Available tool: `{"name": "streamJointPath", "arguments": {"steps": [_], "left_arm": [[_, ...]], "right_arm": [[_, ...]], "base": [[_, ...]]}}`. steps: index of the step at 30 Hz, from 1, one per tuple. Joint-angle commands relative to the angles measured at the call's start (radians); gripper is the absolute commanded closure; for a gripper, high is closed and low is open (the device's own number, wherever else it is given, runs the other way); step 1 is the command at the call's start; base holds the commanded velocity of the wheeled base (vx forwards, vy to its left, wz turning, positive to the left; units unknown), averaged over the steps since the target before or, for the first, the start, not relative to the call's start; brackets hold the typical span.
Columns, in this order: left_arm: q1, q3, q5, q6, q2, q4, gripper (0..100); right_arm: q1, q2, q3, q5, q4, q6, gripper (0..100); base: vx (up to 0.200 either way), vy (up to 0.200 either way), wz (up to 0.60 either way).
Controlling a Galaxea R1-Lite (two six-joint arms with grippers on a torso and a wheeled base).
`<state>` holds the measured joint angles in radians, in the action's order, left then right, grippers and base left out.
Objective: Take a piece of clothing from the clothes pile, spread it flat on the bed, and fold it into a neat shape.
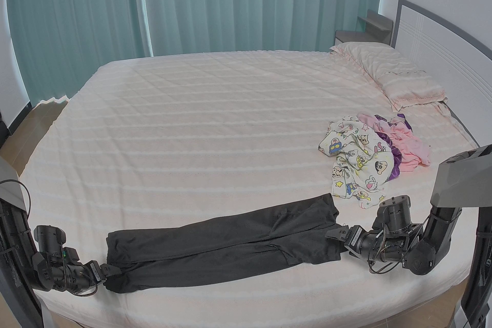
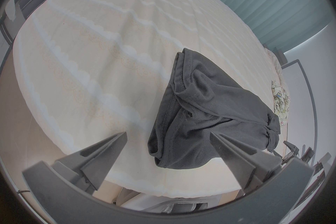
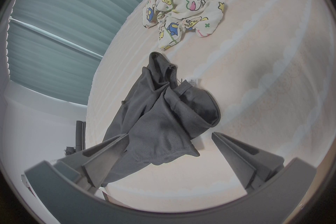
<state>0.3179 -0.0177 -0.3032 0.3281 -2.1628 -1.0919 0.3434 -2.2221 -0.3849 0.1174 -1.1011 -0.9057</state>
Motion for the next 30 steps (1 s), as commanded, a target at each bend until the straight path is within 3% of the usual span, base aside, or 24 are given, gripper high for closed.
{"name": "streamJointPath", "arguments": {"steps": [1, 9, 10, 25, 30], "left_arm": [[-0.002, 0.016, 0.001, 0.0, -0.012, 0.0, 0], [-0.002, 0.016, 0.001, 0.0, -0.014, 0.0, 0], [-0.002, 0.016, 0.001, 0.0, -0.014, 0.0, 0], [-0.002, 0.016, -0.001, 0.002, -0.014, -0.002, 0], [-0.002, 0.016, -0.001, 0.002, -0.014, -0.002, 0]], "right_arm": [[0.006, -0.025, -0.003, -0.013, -0.006, 0.001, 0], [0.012, -0.054, 0.006, -0.022, -0.049, 0.004, 0], [0.012, -0.06, 0.008, -0.027, -0.049, 0.005, 100], [0.012, -0.082, 0.012, -0.085, -0.051, 0.03, 100], [0.012, -0.076, 0.014, -0.134, -0.051, 0.07, 100]], "base": [[0.0, 0.0, 0.0], [0.0, 0.0, 0.0], [0.0, 0.0, 0.0], [0.0, 0.0, 0.0], [0.0, 0.0, 0.0]]}}
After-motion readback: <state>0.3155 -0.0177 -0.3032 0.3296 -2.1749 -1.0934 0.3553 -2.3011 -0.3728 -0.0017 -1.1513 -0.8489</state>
